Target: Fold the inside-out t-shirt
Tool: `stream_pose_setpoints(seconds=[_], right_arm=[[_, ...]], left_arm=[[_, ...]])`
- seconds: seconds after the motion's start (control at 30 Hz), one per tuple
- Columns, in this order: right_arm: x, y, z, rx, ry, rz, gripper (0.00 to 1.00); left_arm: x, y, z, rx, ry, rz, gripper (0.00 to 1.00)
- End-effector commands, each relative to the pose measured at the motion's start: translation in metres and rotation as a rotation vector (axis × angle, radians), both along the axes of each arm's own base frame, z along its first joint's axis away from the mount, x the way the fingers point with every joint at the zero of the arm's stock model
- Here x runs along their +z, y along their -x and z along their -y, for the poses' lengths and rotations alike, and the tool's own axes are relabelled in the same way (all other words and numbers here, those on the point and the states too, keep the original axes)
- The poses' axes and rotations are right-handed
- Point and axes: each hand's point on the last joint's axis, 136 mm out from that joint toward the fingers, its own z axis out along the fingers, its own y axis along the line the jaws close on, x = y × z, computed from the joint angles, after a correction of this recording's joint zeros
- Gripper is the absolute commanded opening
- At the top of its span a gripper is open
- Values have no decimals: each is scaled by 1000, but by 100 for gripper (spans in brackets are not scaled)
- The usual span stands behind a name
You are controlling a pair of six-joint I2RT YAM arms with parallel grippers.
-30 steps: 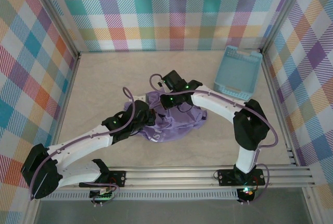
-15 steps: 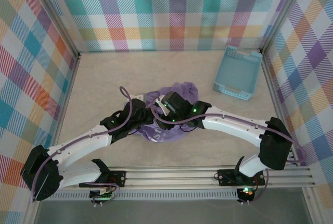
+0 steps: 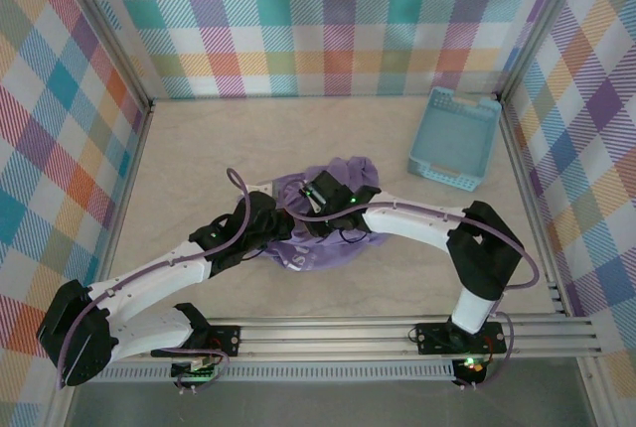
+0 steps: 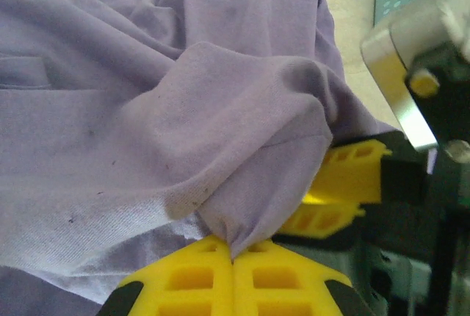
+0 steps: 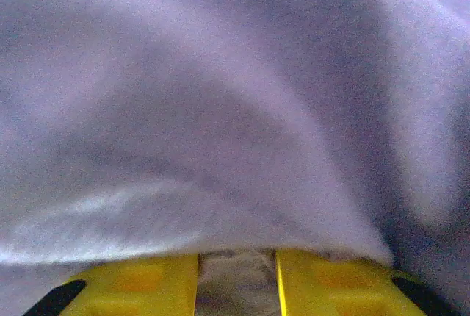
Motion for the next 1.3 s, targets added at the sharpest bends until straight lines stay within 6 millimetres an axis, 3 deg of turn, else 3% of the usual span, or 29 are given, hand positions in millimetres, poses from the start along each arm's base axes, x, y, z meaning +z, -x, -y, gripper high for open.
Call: stream_pose_setpoints(seconds=[0.0,0.17,0.3,0.47,0.63,0.73,0.87,1.13,1.2,1.27], right_arm=[[2,-11,-5,-9,4,38,36],[-6,-12,-7,-10,11,22,36],[-2,-11,-7,-10,-1,27,14],[30,4,-4,41,-59,64,0],[70,33,5,134,-216,98,0],[83,44,17,137,-329,88,0],[70,40,35,53,-383,51,0],[19,35,52,-73,-279,-23,1],[17,35,52,-65,-262,-22,9],[23,36,49,-42,-246,-11,24]], left_arm=[[5,-2,0,1,26,16,0],[5,-3,1,1,30,16,0],[3,-4,-2,16,12,13,0],[-4,-10,-15,70,-43,-17,0],[-11,-25,-30,112,-8,-64,0],[-17,-32,-38,133,6,-96,0],[-29,-34,-37,109,-20,-148,1],[-36,-6,-28,-2,-178,-164,36],[-37,0,-22,-17,-149,-175,39],[-40,3,-14,-35,-114,-187,39]])
